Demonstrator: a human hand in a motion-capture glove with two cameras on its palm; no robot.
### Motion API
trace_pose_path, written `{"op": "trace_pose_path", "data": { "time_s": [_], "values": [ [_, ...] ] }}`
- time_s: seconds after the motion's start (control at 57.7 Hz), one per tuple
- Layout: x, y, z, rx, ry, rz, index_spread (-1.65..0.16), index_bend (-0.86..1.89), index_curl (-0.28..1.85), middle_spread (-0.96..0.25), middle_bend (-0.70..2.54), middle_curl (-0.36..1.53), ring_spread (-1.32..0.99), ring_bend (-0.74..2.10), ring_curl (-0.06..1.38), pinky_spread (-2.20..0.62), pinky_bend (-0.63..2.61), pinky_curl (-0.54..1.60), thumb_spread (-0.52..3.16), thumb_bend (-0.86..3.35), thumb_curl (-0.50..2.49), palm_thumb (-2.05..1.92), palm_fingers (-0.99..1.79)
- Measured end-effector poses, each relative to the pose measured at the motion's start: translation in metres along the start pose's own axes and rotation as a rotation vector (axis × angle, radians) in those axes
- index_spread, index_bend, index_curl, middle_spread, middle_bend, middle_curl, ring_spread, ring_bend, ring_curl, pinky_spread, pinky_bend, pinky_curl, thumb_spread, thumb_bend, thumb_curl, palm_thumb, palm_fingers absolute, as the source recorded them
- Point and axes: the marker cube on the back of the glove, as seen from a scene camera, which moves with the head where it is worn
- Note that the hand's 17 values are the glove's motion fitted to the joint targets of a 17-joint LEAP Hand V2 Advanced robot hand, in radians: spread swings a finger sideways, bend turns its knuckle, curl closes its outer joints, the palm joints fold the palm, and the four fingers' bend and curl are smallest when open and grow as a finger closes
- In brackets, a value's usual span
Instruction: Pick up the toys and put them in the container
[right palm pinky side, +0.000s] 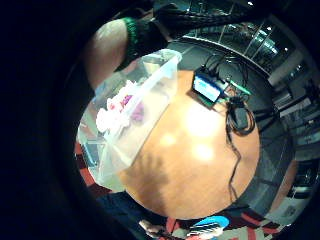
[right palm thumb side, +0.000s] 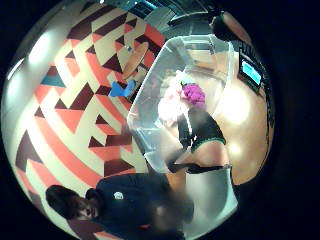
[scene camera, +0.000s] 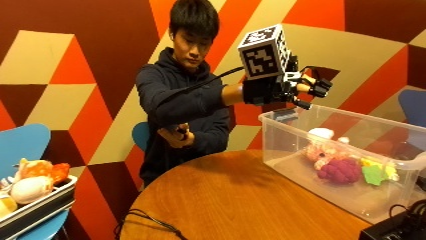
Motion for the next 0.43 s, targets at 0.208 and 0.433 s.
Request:
{"op": "trace_pose_path", "data": {
  "time_s": [0.208,0.433],
  "values": [
    [0.001,0.011,-0.004,0.02,-0.029,-0.012,-0.27,0.38,0.58,-0.01,0.19,0.36,0.0,0.17,0.2,0.07,0.71,0.35,1.49,0.02,0.4,0.38,-0.01],
    [0.018,0.031,-0.014,0.059,-0.069,0.005,-0.26,0.4,0.57,-0.01,0.19,0.37,0.0,0.17,0.19,0.07,0.7,0.34,1.5,0.02,0.39,0.39,0.01]
  ]
}}
